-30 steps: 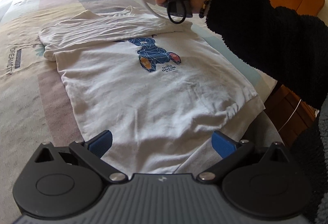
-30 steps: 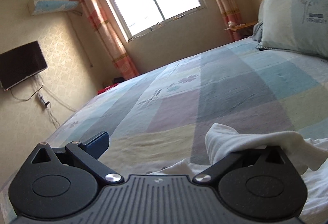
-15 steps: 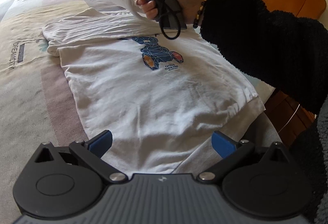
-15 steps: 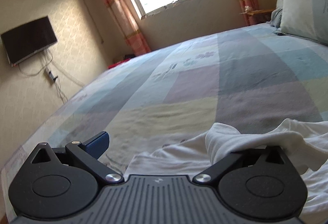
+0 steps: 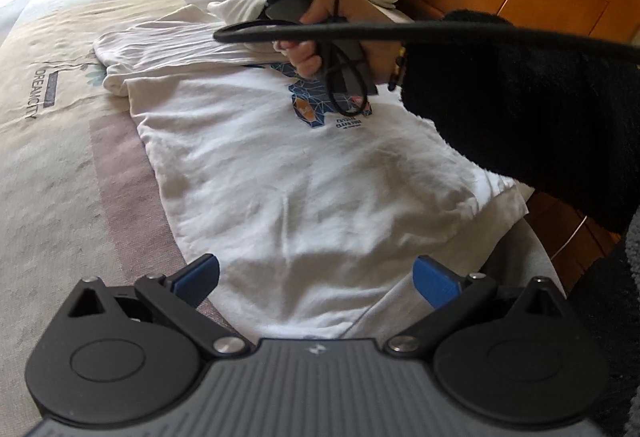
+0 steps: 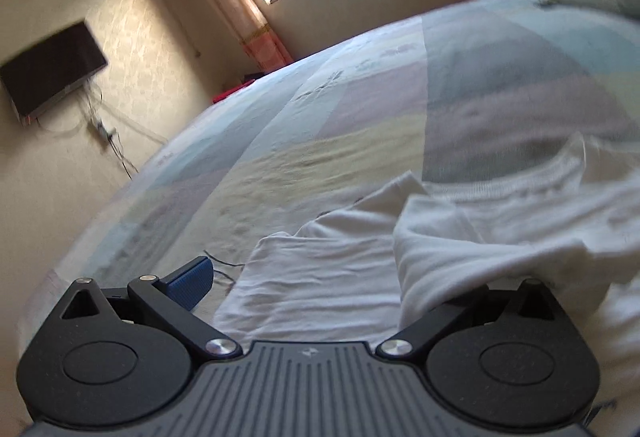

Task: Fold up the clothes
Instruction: 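Carry the sleeve cuff across the sweatshirt body with the right gripper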

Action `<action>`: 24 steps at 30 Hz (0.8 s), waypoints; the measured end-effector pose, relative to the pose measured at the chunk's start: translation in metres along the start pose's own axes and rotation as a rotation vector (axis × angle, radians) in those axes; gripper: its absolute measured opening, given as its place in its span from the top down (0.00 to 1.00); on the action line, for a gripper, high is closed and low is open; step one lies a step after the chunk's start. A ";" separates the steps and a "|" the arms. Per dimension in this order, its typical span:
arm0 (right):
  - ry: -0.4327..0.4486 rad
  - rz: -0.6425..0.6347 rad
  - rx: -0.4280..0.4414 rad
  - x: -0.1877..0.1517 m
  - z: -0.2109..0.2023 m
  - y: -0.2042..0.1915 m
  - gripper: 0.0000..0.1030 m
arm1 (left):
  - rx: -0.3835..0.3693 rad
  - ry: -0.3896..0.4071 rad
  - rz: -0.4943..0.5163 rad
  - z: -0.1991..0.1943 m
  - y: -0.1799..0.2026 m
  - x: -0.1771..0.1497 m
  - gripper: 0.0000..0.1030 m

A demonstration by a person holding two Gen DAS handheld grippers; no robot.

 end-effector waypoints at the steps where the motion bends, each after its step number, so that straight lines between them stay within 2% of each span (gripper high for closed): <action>1: 0.000 0.048 0.017 -0.001 -0.002 0.006 0.00 | -0.004 0.003 -0.001 0.000 0.000 0.000 0.01; 4: 0.007 0.222 0.052 -0.004 -0.009 0.031 0.00 | -0.010 0.006 -0.002 0.002 0.000 0.000 0.01; 7: 0.036 0.348 0.037 -0.003 -0.014 0.052 0.00 | -0.011 0.008 0.003 0.004 0.000 0.000 0.01; 11: 0.074 0.426 0.053 0.006 -0.018 0.063 0.00 | -0.021 0.011 0.002 0.005 0.000 -0.001 0.01; 14: 0.091 0.385 0.055 0.017 -0.017 0.053 0.00 | -0.020 0.004 -0.004 0.007 -0.001 -0.003 0.01; 17: 0.069 0.316 0.085 0.023 -0.010 0.032 0.00 | -0.019 -0.001 -0.009 0.009 -0.003 -0.006 0.01; 24: -0.077 0.106 0.208 0.008 0.012 -0.041 0.00 | -0.014 -0.004 -0.021 0.008 -0.006 -0.010 0.01</action>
Point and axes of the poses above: each gripper's, at about its wrist camera, not at the fingertips, and z roughly the way its jaws point, y to its right, x to its top, the point moved 4 cm from there along z, roughly the way its jaws point, and after that the axes turned 10 degrees about -x, right-handed, at the moved point
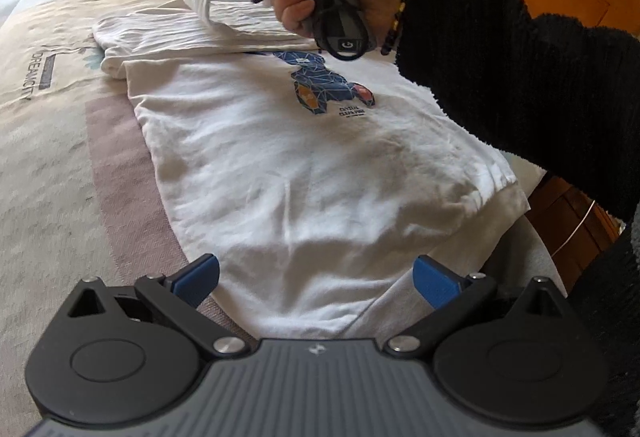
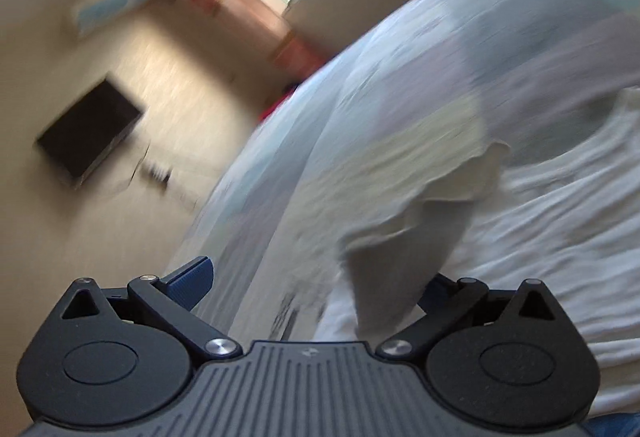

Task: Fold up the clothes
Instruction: 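Carry the sleeve cuff across the sweatshirt body with the right gripper, then lower the held sleeve onto the folded sleeve with the right gripper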

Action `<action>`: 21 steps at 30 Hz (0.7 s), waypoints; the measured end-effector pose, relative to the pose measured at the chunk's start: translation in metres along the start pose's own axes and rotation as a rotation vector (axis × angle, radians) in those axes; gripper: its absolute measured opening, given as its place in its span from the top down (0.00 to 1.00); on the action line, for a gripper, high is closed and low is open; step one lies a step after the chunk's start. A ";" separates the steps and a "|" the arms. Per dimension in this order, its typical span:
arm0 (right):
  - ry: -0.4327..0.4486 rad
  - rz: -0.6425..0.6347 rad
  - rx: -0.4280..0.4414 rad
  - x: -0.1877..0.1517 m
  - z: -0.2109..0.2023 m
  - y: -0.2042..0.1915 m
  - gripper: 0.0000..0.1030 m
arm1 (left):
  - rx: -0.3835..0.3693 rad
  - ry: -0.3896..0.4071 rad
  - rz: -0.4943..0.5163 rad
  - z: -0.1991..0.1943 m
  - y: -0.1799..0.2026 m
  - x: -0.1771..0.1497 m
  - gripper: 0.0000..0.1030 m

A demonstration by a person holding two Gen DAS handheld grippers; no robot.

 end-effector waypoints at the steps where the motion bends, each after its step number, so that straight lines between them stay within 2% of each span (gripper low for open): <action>1: -0.024 -0.029 0.002 -0.004 0.004 -0.006 0.00 | 0.001 0.000 -0.002 0.000 -0.001 -0.001 0.01; 5: -0.070 -0.109 -0.005 -0.011 0.007 -0.021 0.00 | 0.005 0.001 -0.013 -0.002 -0.004 -0.004 0.01; 11: -0.016 -0.097 -0.020 0.005 -0.021 -0.006 0.00 | 0.016 -0.007 -0.024 0.000 -0.009 -0.007 0.01; 13: 0.007 -0.107 -0.059 0.014 -0.030 0.005 0.00 | 0.017 -0.005 -0.024 -0.001 -0.009 -0.007 0.01; 15: 0.036 -0.145 -0.139 0.020 -0.042 0.019 0.00 | 0.023 -0.002 -0.027 -0.001 -0.010 -0.007 0.01; 18: 0.073 -0.215 -0.325 0.027 -0.064 0.048 0.00 | 0.037 0.002 -0.033 -0.002 -0.013 -0.006 0.01; 21: 0.096 -0.321 -0.606 0.028 -0.082 0.084 0.00 | 0.054 0.009 -0.040 -0.002 -0.017 -0.003 0.01</action>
Point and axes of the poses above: each gripper's, at about its wrist camera, not at the fingertips, and z roughly the way its jaws point, y to its right, x to its top, the point moved 4 cm from there along z, roughly the way its jaws point, and after that the axes turned 10 degrees about -x, right-handed, at the moved point
